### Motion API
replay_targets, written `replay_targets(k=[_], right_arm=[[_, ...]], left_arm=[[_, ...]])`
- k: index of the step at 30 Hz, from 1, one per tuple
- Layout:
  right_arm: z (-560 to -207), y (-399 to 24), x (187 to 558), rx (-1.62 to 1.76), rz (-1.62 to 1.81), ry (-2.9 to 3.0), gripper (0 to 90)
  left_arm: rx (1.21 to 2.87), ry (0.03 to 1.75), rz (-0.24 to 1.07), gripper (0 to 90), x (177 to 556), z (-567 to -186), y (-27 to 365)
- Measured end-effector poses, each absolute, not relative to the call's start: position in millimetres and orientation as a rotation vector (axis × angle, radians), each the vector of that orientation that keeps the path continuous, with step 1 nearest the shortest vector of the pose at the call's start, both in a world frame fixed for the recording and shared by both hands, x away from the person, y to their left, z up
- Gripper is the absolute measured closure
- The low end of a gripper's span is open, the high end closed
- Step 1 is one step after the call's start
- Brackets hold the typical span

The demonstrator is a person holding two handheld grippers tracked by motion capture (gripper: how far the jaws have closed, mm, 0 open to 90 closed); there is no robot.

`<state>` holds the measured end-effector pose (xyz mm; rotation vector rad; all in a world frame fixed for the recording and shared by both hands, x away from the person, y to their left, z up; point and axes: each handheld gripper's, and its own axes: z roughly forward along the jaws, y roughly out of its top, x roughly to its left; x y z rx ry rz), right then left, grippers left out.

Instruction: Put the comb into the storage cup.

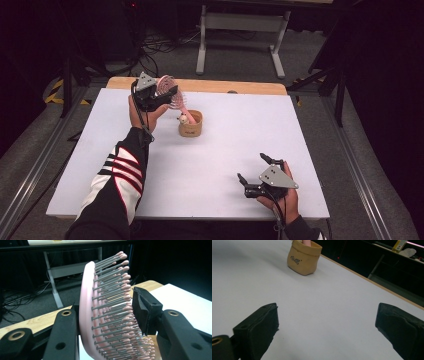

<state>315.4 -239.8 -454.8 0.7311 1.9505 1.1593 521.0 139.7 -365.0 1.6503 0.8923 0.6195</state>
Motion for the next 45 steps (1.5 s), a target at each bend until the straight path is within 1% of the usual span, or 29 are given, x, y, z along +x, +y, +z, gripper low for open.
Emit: replay_targets(k=[9,20,23,27,29,36,42,45], right_arm=[[-455.0,-240.2,315.8,0.731,1.16,1.955,5.5],[-455.3,-239.6,316.1,0.733,1.158,1.961,5.5],[-455.7,-239.0,316.1,0.731,1.156,1.965,5.5],[-455.9,-238.7,316.0,0.729,1.158,1.967,5.5],[-455.7,-238.9,316.0,0.729,1.157,1.967,5.5],[-455.7,-238.8,315.9,0.727,1.157,1.969,5.5],[-455.6,-238.9,316.0,0.729,1.158,1.968,5.5],[-455.8,-238.8,316.0,0.728,1.156,1.97,5.5]], left_arm=[[1.648,0.905,0.622,51.9,522.1,-367.0,144.3],[1.632,0.959,0.608,49.5,524.5,-375.9,152.5],[1.625,0.956,0.595,49.9,524.7,-376.7,155.0],[1.635,0.954,0.604,48.5,524.7,-376.4,155.0],[1.632,0.957,0.606,49.7,524.8,-376.4,155.1],[1.639,0.956,0.613,48.7,524.6,-376.1,154.2],[1.643,0.952,0.621,46.1,524.5,-375.0,154.0],[1.638,0.956,0.629,42.8,524.0,-374.2,154.8]])
